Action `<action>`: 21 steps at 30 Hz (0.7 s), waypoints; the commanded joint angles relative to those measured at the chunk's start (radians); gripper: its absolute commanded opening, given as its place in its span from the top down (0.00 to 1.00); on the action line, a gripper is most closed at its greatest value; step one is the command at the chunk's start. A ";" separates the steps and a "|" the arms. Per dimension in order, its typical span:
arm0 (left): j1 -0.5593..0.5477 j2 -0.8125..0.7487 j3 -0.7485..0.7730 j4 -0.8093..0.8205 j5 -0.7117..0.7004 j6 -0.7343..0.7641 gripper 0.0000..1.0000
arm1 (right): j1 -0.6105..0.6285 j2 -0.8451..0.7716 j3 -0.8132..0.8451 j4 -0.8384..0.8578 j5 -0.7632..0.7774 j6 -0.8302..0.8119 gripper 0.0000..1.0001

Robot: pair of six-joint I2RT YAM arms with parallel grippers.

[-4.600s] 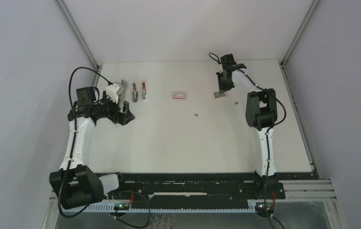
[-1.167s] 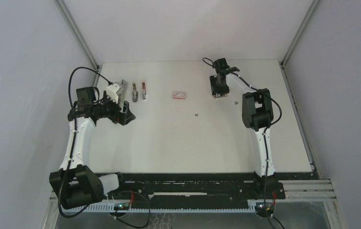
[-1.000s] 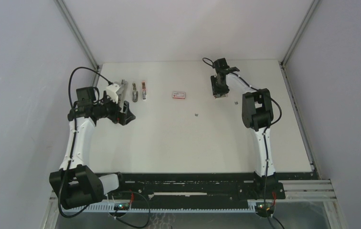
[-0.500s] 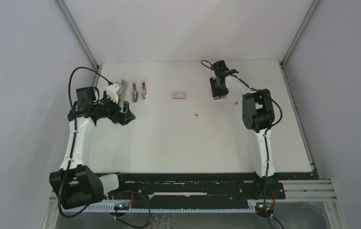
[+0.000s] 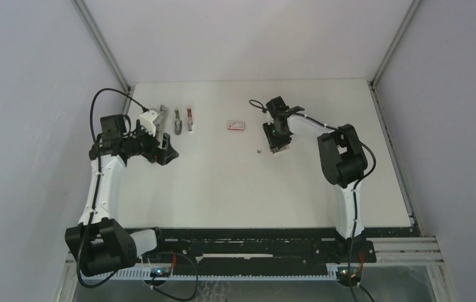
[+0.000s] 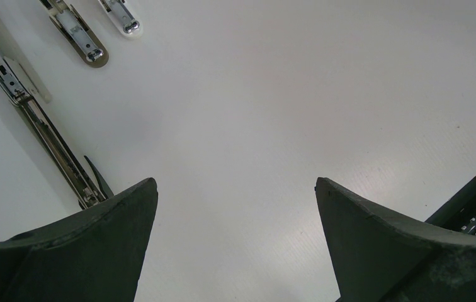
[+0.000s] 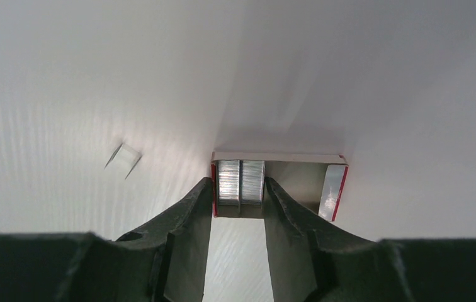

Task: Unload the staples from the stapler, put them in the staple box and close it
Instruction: Adjust the staple in the staple box.

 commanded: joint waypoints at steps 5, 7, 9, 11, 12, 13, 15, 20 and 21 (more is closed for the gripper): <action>0.009 -0.017 -0.037 0.023 0.025 -0.001 0.00 | 0.038 -0.094 -0.074 0.016 -0.025 -0.011 0.60; 0.009 -0.017 -0.035 0.023 0.025 -0.003 0.00 | 0.041 -0.101 -0.072 0.014 -0.020 -0.015 0.57; 0.009 -0.017 -0.037 0.023 0.022 -0.003 0.00 | 0.038 -0.113 -0.068 0.012 -0.020 -0.019 0.56; 0.009 -0.015 -0.037 0.022 0.022 -0.003 0.00 | 0.034 -0.132 -0.059 0.004 -0.026 -0.023 0.55; 0.009 -0.013 -0.036 0.023 0.022 -0.003 0.00 | 0.032 -0.143 -0.054 0.000 -0.028 -0.026 0.55; 0.010 -0.012 -0.035 0.023 0.022 -0.003 0.00 | 0.028 -0.155 -0.048 -0.004 -0.031 -0.030 0.55; 0.009 -0.010 -0.035 0.023 0.022 -0.003 0.00 | 0.017 -0.184 -0.040 -0.009 -0.038 -0.035 0.54; 0.010 -0.008 -0.034 0.023 0.022 -0.003 0.00 | -0.019 -0.249 -0.038 -0.013 -0.062 -0.057 0.51; 0.010 -0.009 -0.034 0.022 0.023 -0.003 0.00 | -0.030 -0.258 -0.038 -0.013 -0.065 -0.065 0.49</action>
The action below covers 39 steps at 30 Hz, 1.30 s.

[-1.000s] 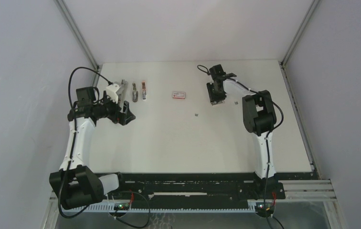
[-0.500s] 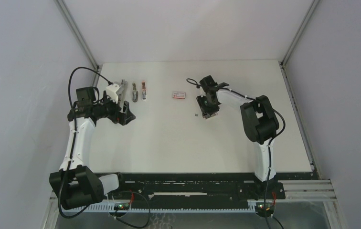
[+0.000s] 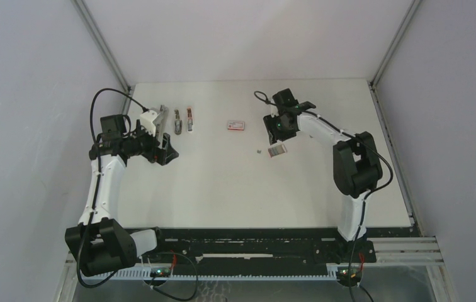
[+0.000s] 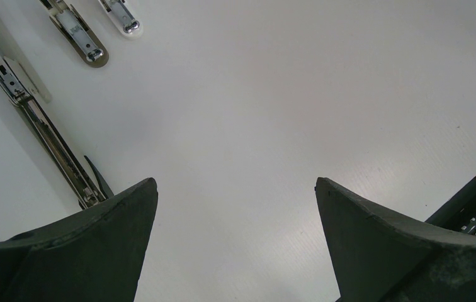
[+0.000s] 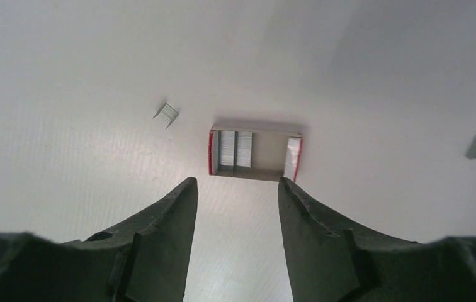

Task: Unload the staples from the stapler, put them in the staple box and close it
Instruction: Adjust the staple in the staple box, then pick up the staple from the center of the board.

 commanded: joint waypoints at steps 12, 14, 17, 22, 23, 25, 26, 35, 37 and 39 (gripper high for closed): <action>0.009 -0.024 -0.032 0.022 0.033 -0.010 0.00 | -0.288 -0.044 0.031 0.024 0.007 -0.126 0.44; 0.010 -0.032 -0.033 0.023 0.037 -0.011 0.00 | -0.321 -0.020 0.035 0.021 -0.014 -0.130 0.44; 0.009 -0.035 -0.033 0.023 0.046 -0.012 0.00 | -0.355 0.024 0.066 0.013 -0.006 -0.146 0.45; 0.010 -0.024 -0.032 0.023 0.064 -0.015 0.00 | -0.386 0.114 0.151 -0.008 0.019 -0.162 0.51; 0.010 -0.024 -0.033 0.023 0.067 -0.015 0.00 | -0.390 0.128 0.163 -0.008 0.020 -0.162 0.53; 0.009 -0.028 -0.033 0.023 0.070 -0.014 0.00 | -0.393 0.160 0.190 -0.009 0.023 -0.164 0.56; 0.010 -0.030 -0.032 0.023 0.070 -0.013 0.00 | -0.394 0.176 0.209 -0.016 0.022 -0.164 0.57; 0.009 -0.027 -0.034 0.023 0.061 -0.015 0.00 | -0.404 0.223 0.240 -0.037 -0.045 -0.148 0.69; 0.009 -0.027 -0.034 0.023 0.060 -0.015 0.00 | -0.409 0.222 0.236 -0.040 -0.066 -0.144 0.70; 0.009 -0.028 -0.034 0.023 0.058 -0.015 0.00 | -0.415 0.220 0.230 -0.044 -0.086 -0.140 0.72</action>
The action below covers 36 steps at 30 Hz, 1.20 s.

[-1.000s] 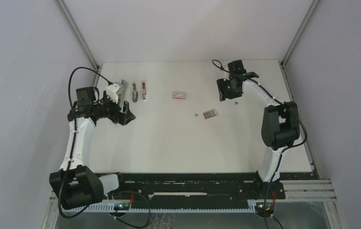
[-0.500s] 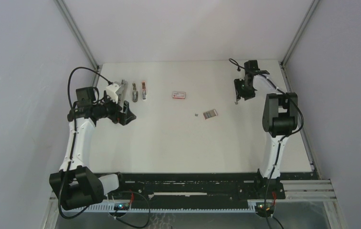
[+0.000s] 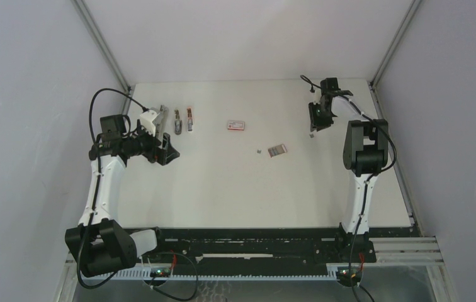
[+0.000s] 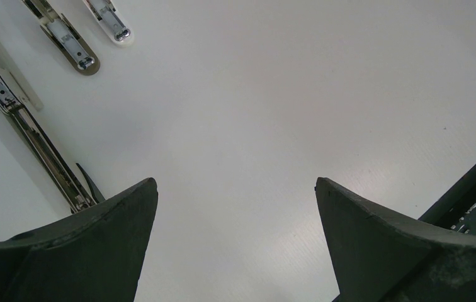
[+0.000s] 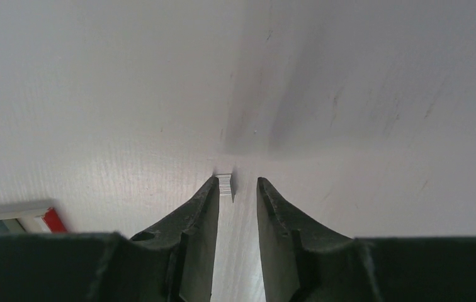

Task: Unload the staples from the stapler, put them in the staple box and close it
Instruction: Pick up the staple from the center of the board.

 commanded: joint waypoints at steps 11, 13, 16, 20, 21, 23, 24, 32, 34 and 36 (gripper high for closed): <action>0.009 -0.024 -0.034 0.023 0.027 -0.009 0.00 | -0.033 -0.004 -0.010 -0.003 -0.071 0.009 0.75; 0.010 -0.023 -0.035 0.022 0.026 -0.008 0.00 | -0.033 -0.004 -0.011 -0.003 -0.078 0.009 0.75; 0.010 -0.020 -0.034 0.022 0.027 -0.010 0.00 | -0.033 -0.001 -0.012 -0.003 -0.080 0.010 0.75; 0.010 -0.020 -0.035 0.022 0.026 -0.009 0.00 | -0.035 0.002 -0.016 -0.002 -0.087 0.011 0.75; 0.009 -0.020 -0.035 0.022 0.026 -0.008 0.00 | -0.035 0.003 -0.016 -0.003 -0.087 0.011 0.75; 0.010 -0.020 -0.035 0.023 0.026 -0.009 0.00 | -0.035 0.007 -0.016 -0.002 -0.089 0.009 0.75; 0.010 -0.019 -0.035 0.022 0.027 -0.008 0.00 | -0.035 0.008 -0.017 -0.002 -0.091 0.010 0.76; 0.010 -0.017 -0.035 0.022 0.028 -0.007 0.00 | -0.034 0.016 -0.016 -0.003 -0.088 0.008 0.77; 0.009 -0.016 -0.035 0.022 0.029 -0.006 0.00 | -0.034 0.020 -0.016 -0.003 -0.093 0.008 0.77; 0.010 -0.016 -0.035 0.023 0.029 -0.006 0.00 | -0.034 0.023 -0.015 -0.003 -0.093 0.008 0.77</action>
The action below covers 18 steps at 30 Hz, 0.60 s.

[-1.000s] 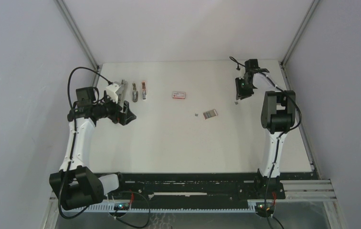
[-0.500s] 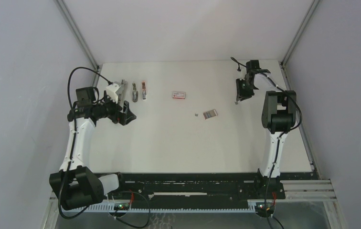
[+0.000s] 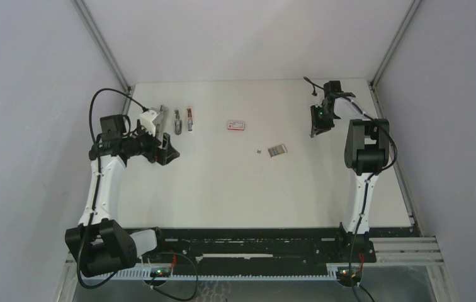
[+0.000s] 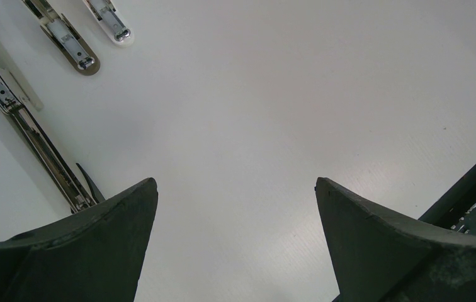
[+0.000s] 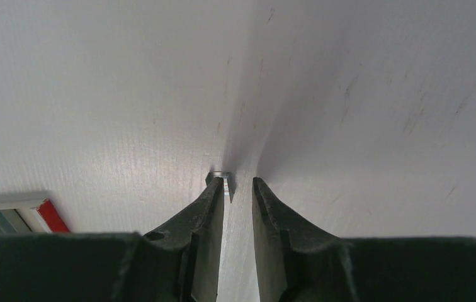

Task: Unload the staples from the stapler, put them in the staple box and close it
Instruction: Pick up the staple from the center of the board.

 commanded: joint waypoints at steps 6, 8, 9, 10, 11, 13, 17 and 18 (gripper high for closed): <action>0.010 -0.014 -0.036 0.023 0.029 -0.005 0.00 | -0.003 0.006 0.002 0.007 -0.011 0.004 0.79; 0.009 -0.014 -0.035 0.023 0.029 -0.005 0.00 | -0.004 0.010 0.002 0.005 -0.012 0.004 0.81; 0.010 -0.014 -0.036 0.023 0.030 -0.006 0.00 | -0.004 0.010 0.003 0.004 -0.013 0.005 0.83; 0.010 -0.014 -0.035 0.022 0.030 -0.006 0.00 | -0.004 0.011 0.002 0.004 -0.015 0.003 0.83; 0.009 -0.014 -0.035 0.023 0.029 -0.006 0.00 | -0.004 0.012 0.003 0.004 -0.015 0.005 0.84; 0.009 -0.014 -0.037 0.023 0.030 -0.006 0.00 | -0.004 0.013 0.004 0.003 -0.017 0.005 0.88; 0.010 -0.014 -0.037 0.023 0.030 -0.006 0.00 | -0.003 0.006 0.004 0.004 -0.017 0.004 0.97; 0.010 -0.013 -0.037 0.022 0.030 -0.006 0.00 | -0.001 0.001 0.003 0.004 -0.016 0.005 0.98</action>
